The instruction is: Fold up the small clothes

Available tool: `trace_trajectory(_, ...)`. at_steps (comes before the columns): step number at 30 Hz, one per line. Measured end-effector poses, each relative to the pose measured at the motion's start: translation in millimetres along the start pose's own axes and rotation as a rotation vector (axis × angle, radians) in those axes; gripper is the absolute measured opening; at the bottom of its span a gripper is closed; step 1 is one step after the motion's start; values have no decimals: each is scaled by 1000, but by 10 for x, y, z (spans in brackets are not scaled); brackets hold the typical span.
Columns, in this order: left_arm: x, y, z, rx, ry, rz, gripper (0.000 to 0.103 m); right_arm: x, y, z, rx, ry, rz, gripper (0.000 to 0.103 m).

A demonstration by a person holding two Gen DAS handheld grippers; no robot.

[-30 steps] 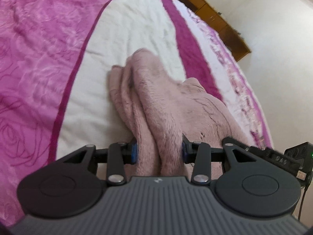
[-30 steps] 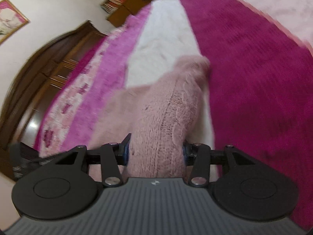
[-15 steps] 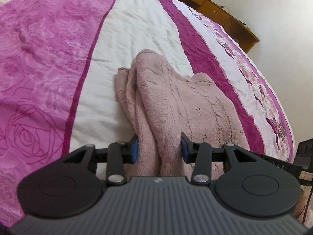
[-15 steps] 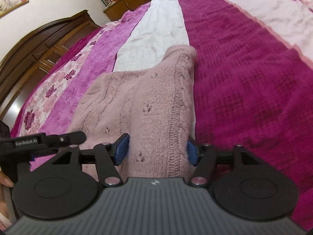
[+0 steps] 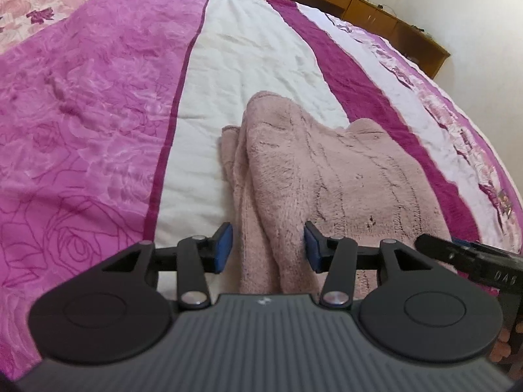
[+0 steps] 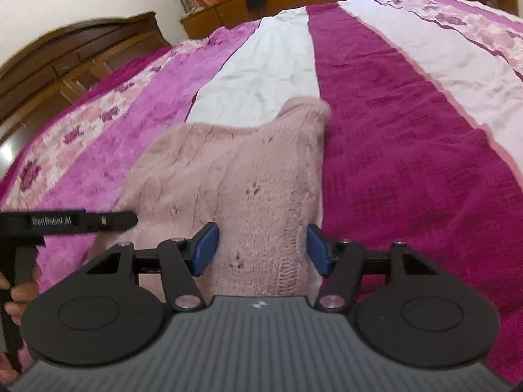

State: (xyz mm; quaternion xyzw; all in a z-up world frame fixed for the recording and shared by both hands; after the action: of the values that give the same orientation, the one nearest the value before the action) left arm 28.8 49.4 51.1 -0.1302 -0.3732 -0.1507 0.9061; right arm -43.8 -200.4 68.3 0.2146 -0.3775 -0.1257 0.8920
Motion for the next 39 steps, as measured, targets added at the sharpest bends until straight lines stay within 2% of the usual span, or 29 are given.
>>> trace_trajectory(3,6,3,-15,19,0,-16,49,-32,24,-45,-6,-3,1,66)
trace_trajectory(9,-5,-39,105,0,-12,-9,49,-9,-25,48,-3,-22,-34,68)
trace_trajectory(14,-5,-135,279,11,-28,-21,47,-38,21,172,-29,-63,-13,74)
trace_trajectory(17,-20,-175,375,31,-37,-25,54,-68,63,263,-35,-81,4,78)
trace_trajectory(19,-41,-207,439,51,-46,-26,65,-88,87,326,-38,-93,9,82)
trace_trajectory(23,-105,-278,530,70,-46,-41,66,-133,126,466,-37,-109,12,84)
trace_trajectory(31,-286,-463,588,61,1,-46,66,-280,157,673,-46,-92,9,85)
trace_trajectory(32,-317,-498,592,60,4,-50,66,-301,153,688,-48,-87,6,86)
trace_trajectory(33,-342,-527,593,63,6,-55,66,-323,145,699,-51,-81,4,91)
trace_trajectory(34,-365,-558,590,69,7,-61,66,-351,137,709,-55,-76,4,95)
trace_trajectory(39,-495,-710,516,133,25,-81,67,-520,113,710,-82,-52,37,95)
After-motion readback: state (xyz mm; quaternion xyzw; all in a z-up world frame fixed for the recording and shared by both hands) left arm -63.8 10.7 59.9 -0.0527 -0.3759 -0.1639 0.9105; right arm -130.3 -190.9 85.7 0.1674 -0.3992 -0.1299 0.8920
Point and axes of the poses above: each gripper's, at about its wrist camera, not at the fingertips, and z roughly against the way its jaws point, y to its left, x to its top, the point moved 1 cm from there along -z, roughly the way its jaws point, and after that the axes turned 14 degrees about -z, right-handed, at the moved point
